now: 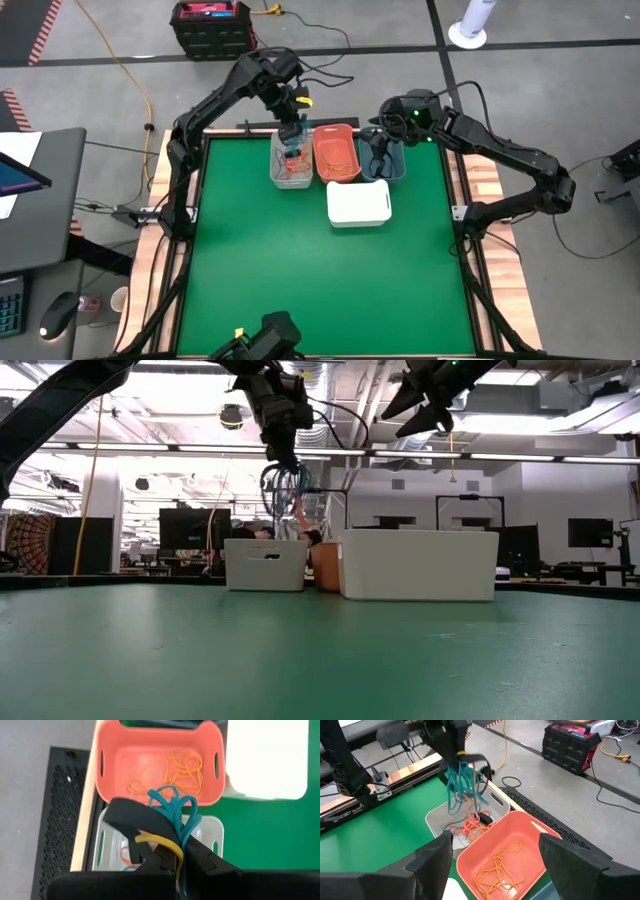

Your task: Sort rubber bands into baskets

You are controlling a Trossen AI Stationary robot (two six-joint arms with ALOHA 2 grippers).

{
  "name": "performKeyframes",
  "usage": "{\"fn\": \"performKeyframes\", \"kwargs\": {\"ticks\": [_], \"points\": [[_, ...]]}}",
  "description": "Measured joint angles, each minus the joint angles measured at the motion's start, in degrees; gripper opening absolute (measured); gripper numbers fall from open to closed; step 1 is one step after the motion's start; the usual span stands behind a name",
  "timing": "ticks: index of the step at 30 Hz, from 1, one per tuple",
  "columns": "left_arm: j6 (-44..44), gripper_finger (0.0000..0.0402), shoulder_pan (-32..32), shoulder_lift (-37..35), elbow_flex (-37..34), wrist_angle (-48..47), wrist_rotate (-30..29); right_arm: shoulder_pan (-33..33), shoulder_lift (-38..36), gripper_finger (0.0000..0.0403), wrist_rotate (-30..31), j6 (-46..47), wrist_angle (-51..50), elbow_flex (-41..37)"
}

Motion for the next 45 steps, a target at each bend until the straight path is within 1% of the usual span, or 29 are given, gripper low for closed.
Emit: {"fn": "performKeyframes", "kwargs": {"ticks": [4, 7, 11, 14, 19, 21, 23, 25, 26, 27, 28, 30, 31, 32, 33, 35, 36, 37, 38, 40, 41, 42, 43, 44, 45], "points": [[-0.3, 0.0, 0.1, -1.5, 0.2, 2.0, -0.1, 0.1, -0.1, 0.032, 0.0, 0.0, -1.1, 0.0], [-0.2, 0.0, 0.4, -2.0, 0.2, 2.3, -2.0, 0.1, -0.1, 0.032, 0.0, 0.0, -1.3, 0.0], [-0.4, 0.0, 0.7, -1.9, 0.0, -0.3, -1.8, 0.0, -0.1, 0.032, 0.0, 0.0, -1.2, 0.0], [1.5, 0.0, 0.8, -2.1, -3.6, -0.6, -5.6, 0.0, -0.1, 0.032, 0.1, -0.1, -1.2, 0.0], [1.5, 0.0, 0.7, -1.7, -10.7, 0.5, -3.3, 0.0, -0.1, 0.032, 0.1, -0.2, -1.0, 0.0], [1.3, 0.0, 0.2, -1.7, -12.6, 0.8, -2.5, 0.0, -0.1, 0.032, 0.1, -0.1, -1.0, 0.0], [1.1, 0.0, -0.2, -1.7, -14.2, 1.6, -4.2, 0.0, -0.1, 0.032, 0.1, 0.0, -1.0, 0.0], [0.5, 0.0, -0.7, -1.7, -15.0, 2.3, -2.5, 0.0, -0.1, 0.032, 0.1, 0.0, -1.0, 0.0], [1.4, 0.0, -0.9, -1.9, -15.7, 3.4, -3.4, 0.0, -0.1, 0.032, 0.1, 0.1, -1.0, 0.0], [1.5, 0.0, -0.9, -1.9, -16.3, 3.9, -6.1, 0.0, -0.1, 0.032, 0.1, 0.1, -1.0, 0.0], [0.6, 0.0, -0.7, -1.9, -16.4, 3.5, -6.8, 0.0, -0.1, 0.032, 0.1, 0.1, -0.9, 0.0], [0.3, 0.0, -0.4, -1.7, -17.2, 3.9, -1.6, 0.0, -0.1, 0.032, 0.1, 0.2, -0.9, 0.0], [0.5, 0.0, -0.4, -1.8, -18.0, 4.7, -4.3, 0.0, -0.1, 0.032, 0.2, 0.5, -1.0, 0.0], [0.2, 0.0, 0.0, -1.9, -18.5, 4.6, -9.3, 0.1, -0.1, 0.032, 0.2, 0.5, -0.9, 0.0], [-0.6, 0.0, 0.6, -1.9, -18.6, 3.8, -10.0, 0.0, -0.1, 0.032, 0.2, 0.5, -0.8, 0.0], [-2.9, 0.0, 1.4, -1.7, -18.9, 4.2, -0.8, 0.0, -0.1, 0.032, 0.3, 0.6, -0.9, 0.0], [-3.5, 0.0, 1.4, -1.8, -19.0, 4.4, -1.0, 0.1, -0.1, 0.032, 0.3, 1.0, -1.0, 0.0], [-3.9, 0.0, 1.3, -2.0, -18.9, 4.2, -3.9, 0.0, -0.1, 0.032, 0.3, 1.2, -1.0, 0.0], [-4.2, 0.0, 1.3, -2.0, -18.5, 3.4, -4.4, 0.0, -0.1, 0.032, 0.3, 1.3, -0.9, 0.0], [-3.5, 0.0, 1.4, -1.9, -18.3, 2.6, 2.5, 0.0, -0.1, 0.032, 0.3, 1.4, -0.7, 0.0], [-3.3, 0.0, 1.1, -1.9, -18.3, 2.3, 1.2, 0.0, -0.1, 0.032, 0.3, 1.4, -0.7, 0.0], [-3.2, 0.0, 1.0, -2.0, -18.2, 2.0, -2.2, 0.0, -0.1, 0.032, 0.3, 1.4, -0.6, 0.0], [-2.8, 0.0, 1.0, -2.0, -18.2, 1.7, -1.7, 0.0, -0.1, 0.032, 0.3, 1.4, -0.4, 0.0], [-2.5, 0.0, 1.3, -1.9, -18.2, 2.1, 1.8, 0.0, -0.1, 0.032, 0.3, 1.5, -0.3, 0.0], [-2.8, 0.0, 1.4, -1.9, -18.3, 3.0, 2.9, 0.0, -0.1, 0.032, 0.3, 1.5, -0.3, 0.0]]}}
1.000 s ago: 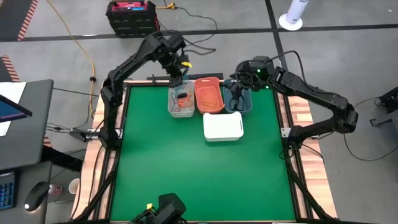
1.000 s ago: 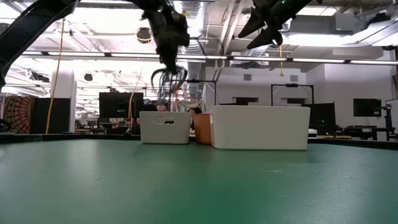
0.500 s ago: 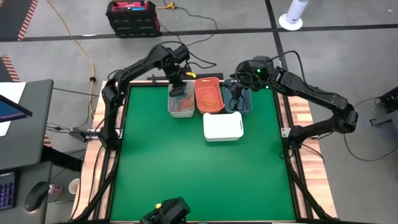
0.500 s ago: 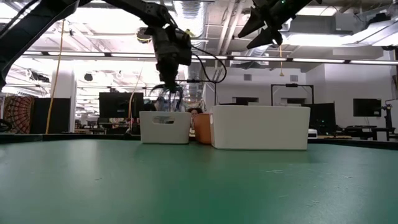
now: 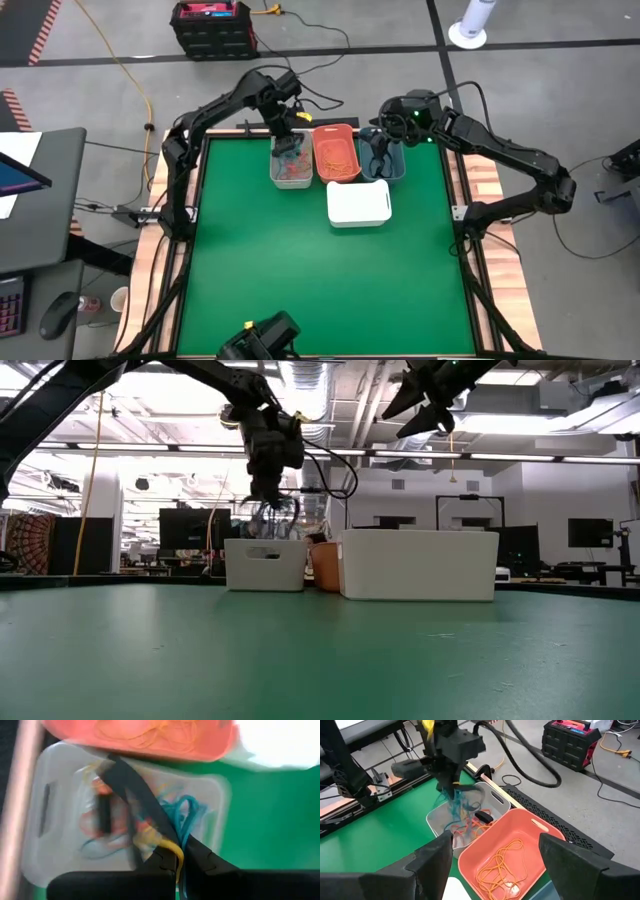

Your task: Sort rubber bands into baskets

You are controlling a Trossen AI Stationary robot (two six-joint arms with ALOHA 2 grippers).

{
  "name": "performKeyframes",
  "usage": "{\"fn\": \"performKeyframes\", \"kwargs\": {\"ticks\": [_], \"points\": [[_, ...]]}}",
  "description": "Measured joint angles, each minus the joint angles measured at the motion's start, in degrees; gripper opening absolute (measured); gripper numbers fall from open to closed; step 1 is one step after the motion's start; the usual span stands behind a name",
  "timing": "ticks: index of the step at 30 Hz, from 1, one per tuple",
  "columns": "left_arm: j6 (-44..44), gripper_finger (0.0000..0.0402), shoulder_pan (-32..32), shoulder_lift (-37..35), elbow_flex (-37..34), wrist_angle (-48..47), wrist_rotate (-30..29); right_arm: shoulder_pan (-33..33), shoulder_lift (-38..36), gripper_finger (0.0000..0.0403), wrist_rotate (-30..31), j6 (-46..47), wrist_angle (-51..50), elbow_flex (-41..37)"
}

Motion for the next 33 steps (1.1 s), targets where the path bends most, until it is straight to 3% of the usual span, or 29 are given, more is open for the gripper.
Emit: {"fn": "performKeyframes", "kwargs": {"ticks": [2, 4, 5, 7, 9, 12, 14, 17, 19, 21, 22, 24, 27, 30, 33], "points": [[-3.3, 0.0, 0.2, 0.0, 0.0, 1.5, -6.7, 0.0, 0.0, 0.032, 0.0, 0.1, 0.0, 0.0], [-4.0, 0.0, 1.0, 0.0, 0.0, 3.1, 2.6, 0.0, 0.0, 0.032, 0.0, 0.2, 0.0, 0.0], [-5.1, 0.0, 1.2, 0.1, 0.0, 3.7, 4.6, 0.0, 0.0, 0.032, 0.0, 0.2, 0.0, 0.0], [-6.4, 0.0, 1.2, -0.1, 0.0, 2.7, -1.0, 0.0, 0.0, 0.032, 0.0, 0.2, 0.0, 0.0], [-3.8, 0.0, 1.4, 0.0, 0.0, 1.4, 3.1, 0.0, 0.0, 0.032, 0.0, 0.5, 0.0, 0.0], [-4.1, 0.0, 1.2, 0.0, 0.0, 0.1, -4.8, 0.0, 0.0, 0.032, 0.1, 0.6, 0.0, 0.0], [-1.5, 0.0, 1.6, 0.0, 0.0, -0.4, 1.4, 0.0, 0.0, 0.032, 0.2, 0.6, 0.0, 0.0], [-3.0, 0.0, 1.5, 0.0, 0.0, -1.1, -2.0, 0.0, 0.0, 0.032, 0.2, 0.6, 0.6, 0.0], [0.8, 0.0, 1.5, 0.1, 0.0, -1.9, 5.0, 0.0, 0.0, 0.032, 0.2, 0.6, 1.0, 0.0], [-1.0, 0.0, 1.1, 0.0, 0.0, -1.8, -2.4, 0.0, 0.0, 0.032, 0.3, 0.6, 1.1, 0.0], [-0.9, 0.0, 1.0, 0.0, 0.0, -1.9, -2.7, 0.0, 0.0, 0.032, 0.2, 0.6, 1.3, 0.0], [1.6, 0.0, 1.4, 0.1, 0.0, -2.1, 2.2, 0.0, 0.0, 0.032, 0.3, 0.6, 1.4, 0.0], [-1.0, 0.0, 1.5, 0.0, 0.0, -1.5, 2.7, 0.0, 0.0, 0.032, 0.3, 0.6, 1.4, 0.0], [-0.6, 0.0, 0.9, 0.0, 0.0, -1.9, 11.8, 0.0, 0.0, 0.032, 0.2, 0.4, 1.4, 0.0], [0.8, 0.0, -0.2, 0.0, 0.9, -3.1, 11.3, 0.0, 0.1, 0.032, -1.8, -2.1, 1.4, 0.0]]}}
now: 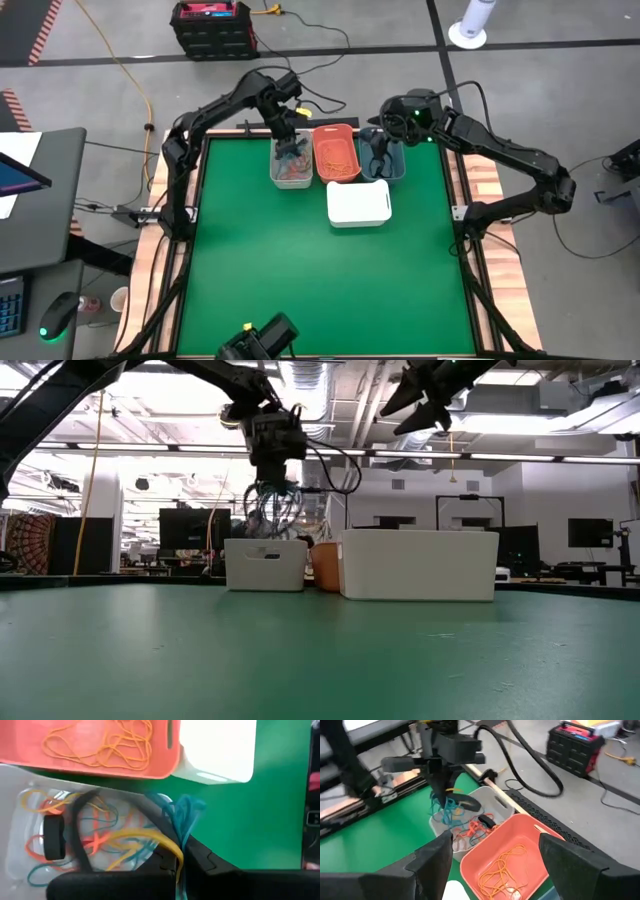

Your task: Sort rubber bands into baskets

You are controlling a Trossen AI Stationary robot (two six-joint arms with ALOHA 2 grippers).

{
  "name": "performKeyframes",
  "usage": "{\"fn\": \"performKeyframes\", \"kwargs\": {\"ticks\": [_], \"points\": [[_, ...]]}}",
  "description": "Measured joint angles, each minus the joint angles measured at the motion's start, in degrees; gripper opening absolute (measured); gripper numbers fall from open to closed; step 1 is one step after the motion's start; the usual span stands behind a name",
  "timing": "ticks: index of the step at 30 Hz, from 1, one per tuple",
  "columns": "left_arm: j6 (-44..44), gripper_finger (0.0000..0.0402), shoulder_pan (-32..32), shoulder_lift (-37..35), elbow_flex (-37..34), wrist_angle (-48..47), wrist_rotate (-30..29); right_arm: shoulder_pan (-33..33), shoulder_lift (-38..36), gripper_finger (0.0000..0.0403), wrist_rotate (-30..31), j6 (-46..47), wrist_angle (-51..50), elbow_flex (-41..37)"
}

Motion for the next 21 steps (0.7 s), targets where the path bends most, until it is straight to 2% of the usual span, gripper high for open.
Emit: {"fn": "performKeyframes", "kwargs": {"ticks": [5, 9, 21], "points": [[1.6, 0.0, -0.4, 0.0, 1.5, -0.5, -2.1, 0.0, 1.7, 0.032, -2.3, -3.4, 1.4, 0.1], [1.2, 0.0, -0.2, 0.0, 3.0, -0.4, -4.8, -0.1, 5.8, 0.032, -5.4, -4.9, 3.6, 0.1], [-5.0, 0.0008, 0.4, 0.0, 5.2, 0.7, -5.0, 3.1, 17.3, 0.032, -9.0, -3.6, 11.5, 0.0]]}}
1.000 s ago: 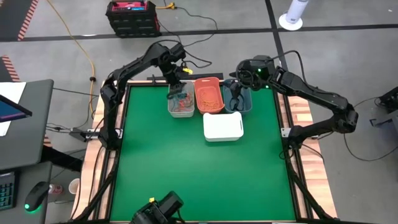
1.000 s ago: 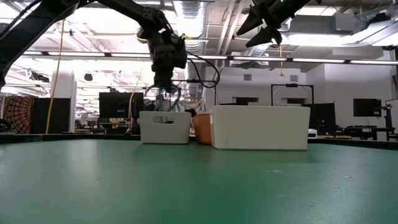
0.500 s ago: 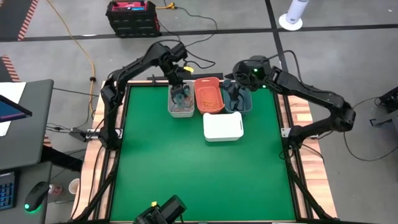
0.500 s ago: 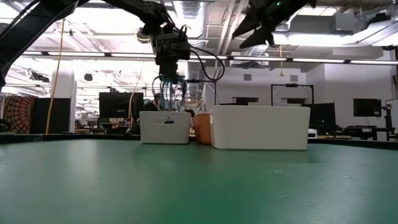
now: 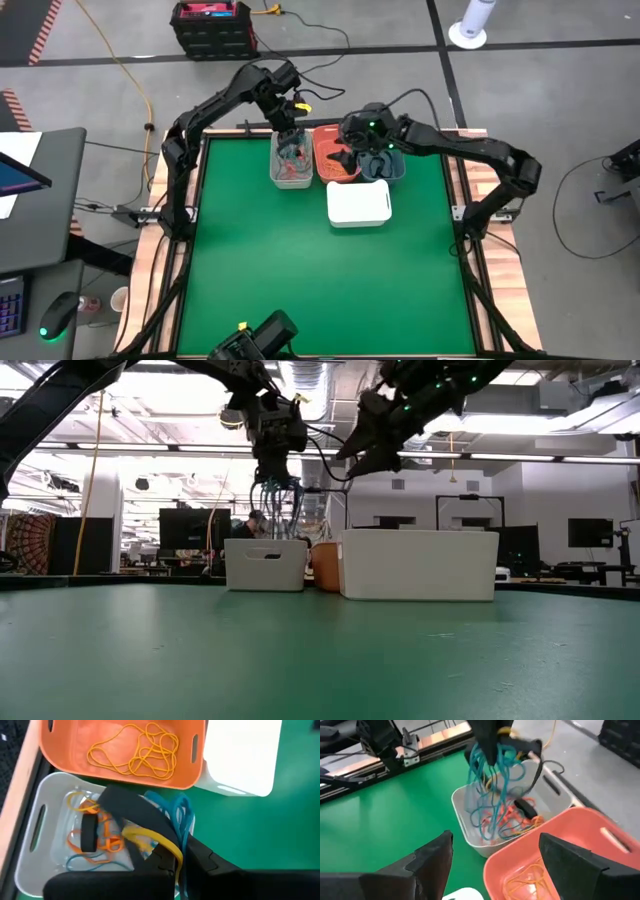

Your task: Sort rubber bands into baskets

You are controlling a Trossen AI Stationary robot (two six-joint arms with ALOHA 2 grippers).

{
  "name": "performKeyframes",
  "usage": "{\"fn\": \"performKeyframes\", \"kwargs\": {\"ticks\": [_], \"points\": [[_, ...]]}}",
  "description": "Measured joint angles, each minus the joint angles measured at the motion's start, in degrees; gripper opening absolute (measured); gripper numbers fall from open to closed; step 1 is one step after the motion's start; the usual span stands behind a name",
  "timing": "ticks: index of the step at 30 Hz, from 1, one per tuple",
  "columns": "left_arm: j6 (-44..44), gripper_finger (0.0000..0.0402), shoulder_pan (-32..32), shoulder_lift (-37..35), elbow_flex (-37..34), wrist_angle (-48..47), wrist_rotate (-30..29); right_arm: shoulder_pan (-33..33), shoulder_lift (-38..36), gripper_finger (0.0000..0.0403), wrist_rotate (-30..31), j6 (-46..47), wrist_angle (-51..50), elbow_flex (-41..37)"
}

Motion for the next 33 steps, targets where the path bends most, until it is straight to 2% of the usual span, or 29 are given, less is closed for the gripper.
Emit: {"fn": "performKeyframes", "kwargs": {"ticks": [6, 10, 13, 22, 27, 33], "points": [[-1.7, 0.0009, 0.1, 0.0, 0.0, 0.6, 2.6, 1.5, 1.8, 0.032, 0.3, 0.8, 4.4, 0.0], [-1.3, 0.001, 0.5, 0.0, 0.0, 2.0, 3.8, 1.2, 3.0, 0.032, 3.4, 1.8, 5.7, 0.0], [-1.9, 0.001, 0.7, 0.0, 0.0, 3.8, 7.6, 0.4, 3.2, 0.032, 4.0, 5.8, 6.6, 0.0], [-1.2, 0.0011, -0.3, 0.0, 0.0, 8.7, 11.9, -1.0, -2.0, 0.032, 4.3, 7.4, 0.3, 0.0], [-1.3, 0.0011, -0.5, 0.0, 0.0, 8.0, 8.4, -1.6, -5.5, 0.032, 4.7, 7.2, -3.3, 0.0], [-1.3, 0.0011, -0.5, 0.0, 0.0, 6.0, 0.8, -2.2, -6.7, 0.032, 4.7, 7.3, -3.0, 0.0]]}}
